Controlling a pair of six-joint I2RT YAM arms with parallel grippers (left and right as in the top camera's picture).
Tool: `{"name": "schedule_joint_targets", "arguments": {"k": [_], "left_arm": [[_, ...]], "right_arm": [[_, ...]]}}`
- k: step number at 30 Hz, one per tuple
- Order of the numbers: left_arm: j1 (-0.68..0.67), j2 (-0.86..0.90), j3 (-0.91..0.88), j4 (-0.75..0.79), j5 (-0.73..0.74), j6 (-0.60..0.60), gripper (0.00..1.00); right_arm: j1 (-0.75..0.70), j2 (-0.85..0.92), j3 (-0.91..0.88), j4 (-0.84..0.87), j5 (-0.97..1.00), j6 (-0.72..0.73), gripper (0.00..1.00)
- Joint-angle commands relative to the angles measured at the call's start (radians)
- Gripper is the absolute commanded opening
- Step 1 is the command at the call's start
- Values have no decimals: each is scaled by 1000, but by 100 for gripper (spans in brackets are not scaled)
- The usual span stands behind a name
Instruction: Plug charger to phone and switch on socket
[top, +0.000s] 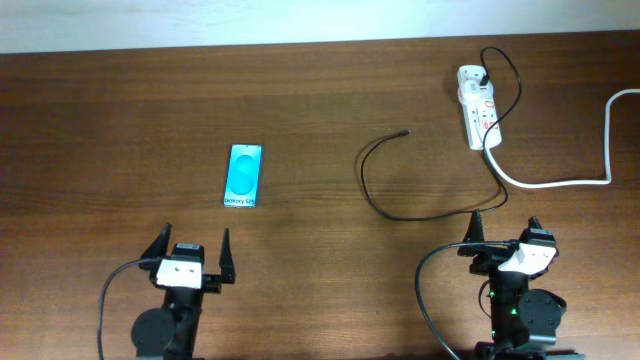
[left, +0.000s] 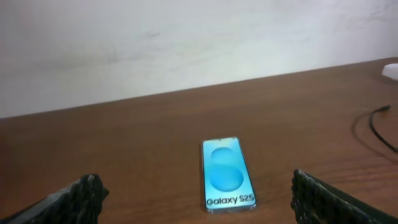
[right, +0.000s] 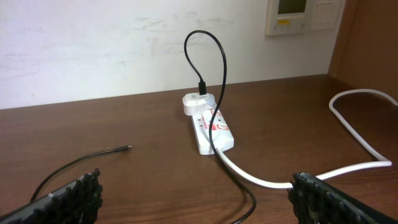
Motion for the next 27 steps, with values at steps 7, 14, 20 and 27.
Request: {"name": "schedule_joint_targets", "arguments": {"k": [7, 14, 20, 27], "left_arm": [[8, -4, 219, -129, 75, 5, 99], [8, 91, 353, -158, 132, 5, 99], [8, 394, 659, -295, 183, 5, 99], [8, 680, 935, -459, 180, 5, 99]], "right_arm": [[-5, -6, -5, -7, -3, -7, 98], [-5, -6, -5, -7, -3, -7, 98], [-5, -6, -5, -7, -3, -7, 98], [-5, -6, -5, -7, -3, -8, 98]]}}
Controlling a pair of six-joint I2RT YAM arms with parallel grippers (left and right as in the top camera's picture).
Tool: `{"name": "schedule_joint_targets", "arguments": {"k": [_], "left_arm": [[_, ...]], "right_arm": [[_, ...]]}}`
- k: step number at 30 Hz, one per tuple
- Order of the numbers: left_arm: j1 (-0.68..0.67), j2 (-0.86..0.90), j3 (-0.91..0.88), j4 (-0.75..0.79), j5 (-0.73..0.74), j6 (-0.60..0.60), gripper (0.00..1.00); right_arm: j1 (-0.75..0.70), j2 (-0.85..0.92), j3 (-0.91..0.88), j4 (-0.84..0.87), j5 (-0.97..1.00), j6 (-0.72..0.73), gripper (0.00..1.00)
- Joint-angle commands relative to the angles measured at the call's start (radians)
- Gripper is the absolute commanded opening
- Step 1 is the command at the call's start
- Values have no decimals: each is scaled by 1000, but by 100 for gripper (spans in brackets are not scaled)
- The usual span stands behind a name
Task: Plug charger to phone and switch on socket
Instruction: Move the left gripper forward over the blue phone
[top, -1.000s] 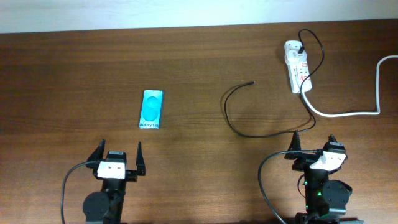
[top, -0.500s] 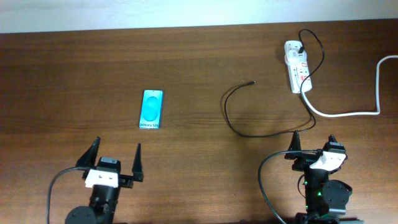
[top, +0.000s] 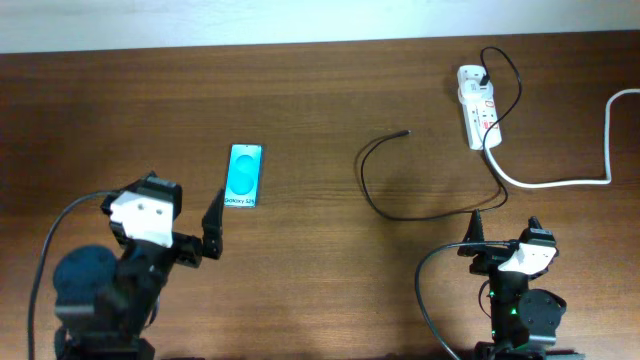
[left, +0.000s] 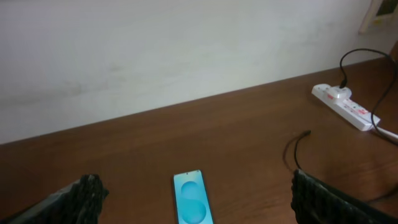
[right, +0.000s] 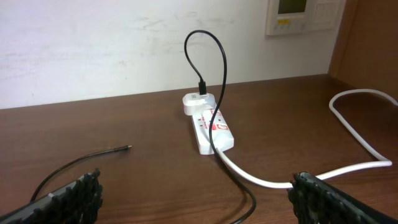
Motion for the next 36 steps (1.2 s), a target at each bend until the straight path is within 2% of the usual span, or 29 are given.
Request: {"name": "schedule_joint_targets", "arguments": {"k": [1, 8, 10, 14, 19, 20, 21, 23, 29, 32, 36], "left_arm": [[8, 121, 111, -57, 12, 5, 99], [8, 353, 185, -72, 16, 5, 99], [7, 414, 188, -71, 93, 5, 99], [7, 424, 188, -99, 202, 5, 99], [7, 483, 188, -63, 200, 5, 99], [7, 524, 188, -47, 167, -10, 99], [7, 560, 188, -31, 115, -76, 99], [7, 651, 223, -14, 96, -129, 99], [7, 941, 521, -164, 95, -128, 99], [-8, 1027, 525, -170, -16, -128, 99], [-53, 1144, 525, -135, -59, -128, 99]], "right_arm": [[-5, -5, -5, -7, -3, -7, 98], [-5, -5, -5, -7, -3, -8, 98], [-5, -5, -5, -7, -3, -8, 98], [-5, -5, -5, -7, -3, -8, 98], [-5, -5, -5, -7, -3, -7, 98], [-5, -5, -5, -7, -3, -8, 98], [-5, -5, -5, -7, -3, -7, 98], [-5, -5, -5, -7, -3, -7, 98], [-5, -5, -5, -7, -3, -8, 98], [-5, -5, -5, -7, -3, -8, 98], [-5, -5, -5, -7, -3, -7, 98]]}}
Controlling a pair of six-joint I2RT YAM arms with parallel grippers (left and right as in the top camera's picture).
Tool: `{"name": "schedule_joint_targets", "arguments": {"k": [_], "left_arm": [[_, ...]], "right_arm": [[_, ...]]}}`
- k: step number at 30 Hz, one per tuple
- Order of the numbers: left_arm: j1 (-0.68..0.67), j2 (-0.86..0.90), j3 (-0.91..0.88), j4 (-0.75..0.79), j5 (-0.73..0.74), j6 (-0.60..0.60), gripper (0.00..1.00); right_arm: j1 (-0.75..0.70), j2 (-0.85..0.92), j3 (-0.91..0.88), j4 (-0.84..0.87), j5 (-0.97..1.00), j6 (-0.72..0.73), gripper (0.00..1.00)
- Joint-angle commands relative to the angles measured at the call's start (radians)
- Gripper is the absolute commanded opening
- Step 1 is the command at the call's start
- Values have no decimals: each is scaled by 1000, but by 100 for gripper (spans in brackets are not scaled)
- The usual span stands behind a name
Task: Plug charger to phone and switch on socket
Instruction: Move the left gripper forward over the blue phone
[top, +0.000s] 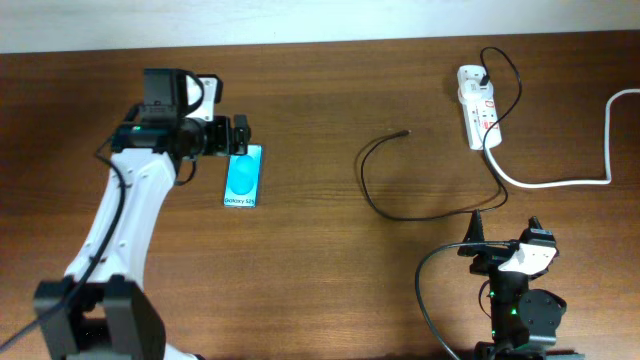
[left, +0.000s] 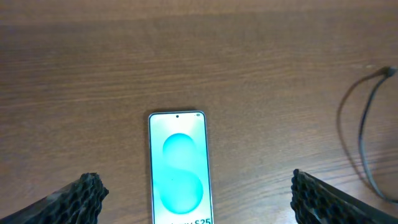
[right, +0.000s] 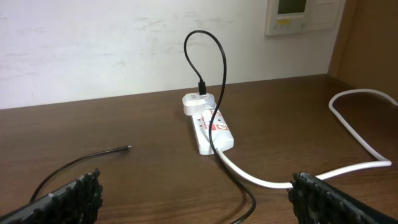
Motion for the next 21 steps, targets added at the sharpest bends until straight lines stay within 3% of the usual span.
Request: {"name": "schedule_joint_targets", "arguments": {"k": [1, 4, 21], "left_arm": [[-32, 90, 19, 26, -49, -10, 99], [-50, 169, 19, 30, -127, -11, 99], [-92, 306, 13, -34, -189, 28, 99]], "right_arm": [[-4, -5, -5, -7, -3, -7, 98], [-5, -5, -5, -7, -3, -7, 98], [-4, -5, -5, -7, -3, -7, 98]]}}
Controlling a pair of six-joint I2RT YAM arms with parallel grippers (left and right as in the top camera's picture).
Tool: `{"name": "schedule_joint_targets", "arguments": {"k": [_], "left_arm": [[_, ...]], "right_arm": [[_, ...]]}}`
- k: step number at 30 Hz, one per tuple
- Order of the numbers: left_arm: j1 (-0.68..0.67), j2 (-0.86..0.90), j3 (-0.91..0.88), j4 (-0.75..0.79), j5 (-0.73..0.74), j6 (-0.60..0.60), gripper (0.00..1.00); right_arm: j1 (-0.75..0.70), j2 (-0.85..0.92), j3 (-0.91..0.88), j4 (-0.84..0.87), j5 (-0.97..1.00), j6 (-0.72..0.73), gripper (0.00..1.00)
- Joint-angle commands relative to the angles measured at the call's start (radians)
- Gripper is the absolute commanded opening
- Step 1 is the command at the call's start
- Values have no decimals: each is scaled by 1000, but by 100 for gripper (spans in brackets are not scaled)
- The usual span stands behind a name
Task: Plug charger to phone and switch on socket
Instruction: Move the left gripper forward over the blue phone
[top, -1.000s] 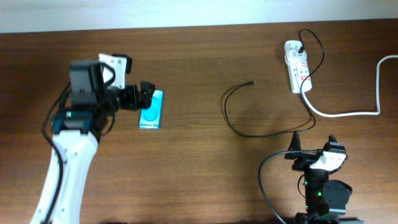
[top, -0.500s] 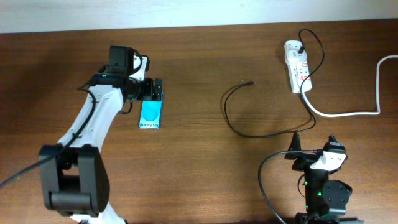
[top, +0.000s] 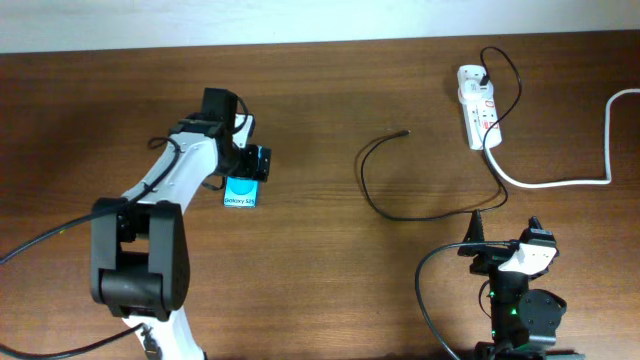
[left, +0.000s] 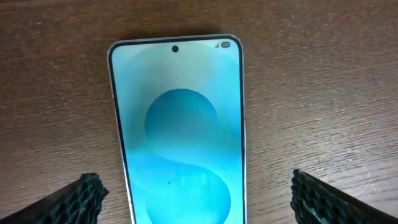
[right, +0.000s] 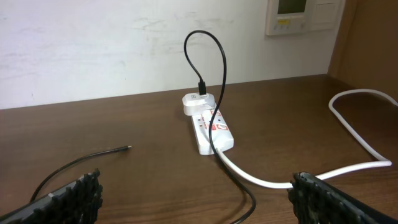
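Observation:
The phone (top: 240, 192) lies flat on the table, screen up and lit turquoise; it fills the left wrist view (left: 180, 130). My left gripper (top: 245, 160) hangs low over its upper half, open, one fingertip on each side (left: 196, 199). The black charger cable (top: 366, 182) curls at mid-table with its free plug end (top: 405, 132) (right: 126, 148) lying loose. It runs to a white adapter (right: 198, 102) in the white power strip (top: 479, 112). My right gripper (top: 503, 232) stands open and empty at the front right (right: 196, 199).
A thick white cord (top: 560, 183) runs from the power strip (right: 210, 132) off the right edge. A wall thermostat (right: 301, 15) and a wooden panel stand behind the table at the far right.
My left gripper has come lower and a little further right over the phone, which now fills its view. The phone, cable and right arm have not moved.
Both grippers stood open at the front edge, with the phone ahead of the left one. The left arm then rose, reached out beside the phone's top end, and now sits low over the phone. The right arm stayed parked throughout.

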Motion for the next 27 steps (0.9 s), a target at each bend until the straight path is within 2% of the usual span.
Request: {"name": "schedule_joint_targets", "arguments": {"k": [1, 7, 27], "left_arm": [[-2, 7, 11, -16, -39, 16, 99], [-2, 53, 11, -19, -46, 16, 99], [-2, 55, 5, 33, -48, 16, 99]], "right_arm": [[-4, -5, -5, -7, -3, -7, 98], [-5, -5, -5, -7, -3, -7, 99], [-4, -5, -5, -7, -3, -7, 98]]}}
